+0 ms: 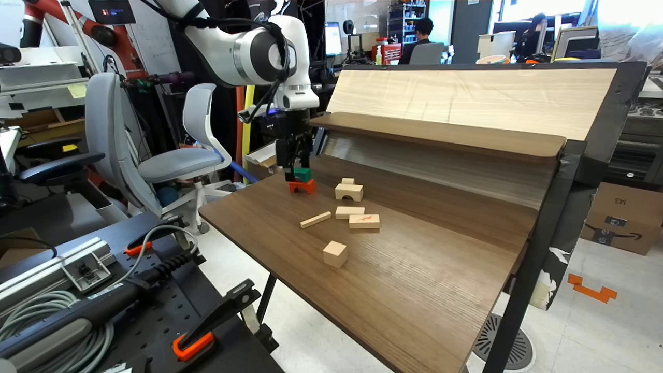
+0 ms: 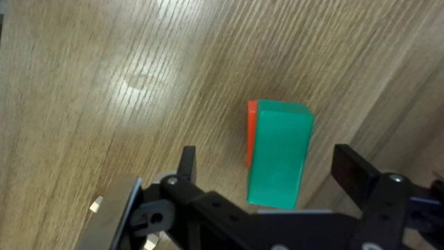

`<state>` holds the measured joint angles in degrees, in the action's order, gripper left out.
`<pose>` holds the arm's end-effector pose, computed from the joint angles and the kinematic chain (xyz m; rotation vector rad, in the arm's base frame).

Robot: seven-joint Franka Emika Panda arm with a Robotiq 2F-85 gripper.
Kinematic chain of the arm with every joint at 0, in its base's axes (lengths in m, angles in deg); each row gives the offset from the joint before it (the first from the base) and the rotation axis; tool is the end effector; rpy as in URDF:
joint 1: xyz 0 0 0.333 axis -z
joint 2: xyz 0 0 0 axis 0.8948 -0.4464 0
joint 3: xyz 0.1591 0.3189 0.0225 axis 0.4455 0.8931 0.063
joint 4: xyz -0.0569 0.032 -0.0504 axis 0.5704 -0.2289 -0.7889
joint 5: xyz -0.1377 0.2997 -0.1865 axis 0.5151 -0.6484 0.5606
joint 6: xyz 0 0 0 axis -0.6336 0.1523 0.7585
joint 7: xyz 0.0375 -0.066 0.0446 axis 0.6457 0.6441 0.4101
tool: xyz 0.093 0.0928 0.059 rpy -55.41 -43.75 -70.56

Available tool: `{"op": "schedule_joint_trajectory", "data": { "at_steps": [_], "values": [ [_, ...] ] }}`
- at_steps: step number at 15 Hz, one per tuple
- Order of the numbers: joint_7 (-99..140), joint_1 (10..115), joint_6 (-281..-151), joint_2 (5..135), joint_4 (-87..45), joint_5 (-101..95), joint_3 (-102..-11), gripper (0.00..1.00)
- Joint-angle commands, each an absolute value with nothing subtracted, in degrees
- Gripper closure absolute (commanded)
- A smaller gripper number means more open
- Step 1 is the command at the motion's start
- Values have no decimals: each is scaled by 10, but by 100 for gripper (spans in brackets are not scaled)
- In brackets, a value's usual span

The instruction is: Move the orange and green blocks off the wooden block

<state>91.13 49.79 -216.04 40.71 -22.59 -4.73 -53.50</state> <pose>0.6716 0.1487 0.1418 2.6168 -1.5691 -0.0744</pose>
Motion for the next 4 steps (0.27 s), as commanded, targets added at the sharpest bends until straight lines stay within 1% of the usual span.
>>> {"op": "schedule_joint_trajectory", "data": {
  "at_steps": [1,2,4],
  "values": [
    [911,490,-2129,481,-271,-53,-542,0],
    [908,493,-2150,430,-234,-52,-541,0],
    [909,494,-2146,441,-237,-52,-540,0]
  ]
}}
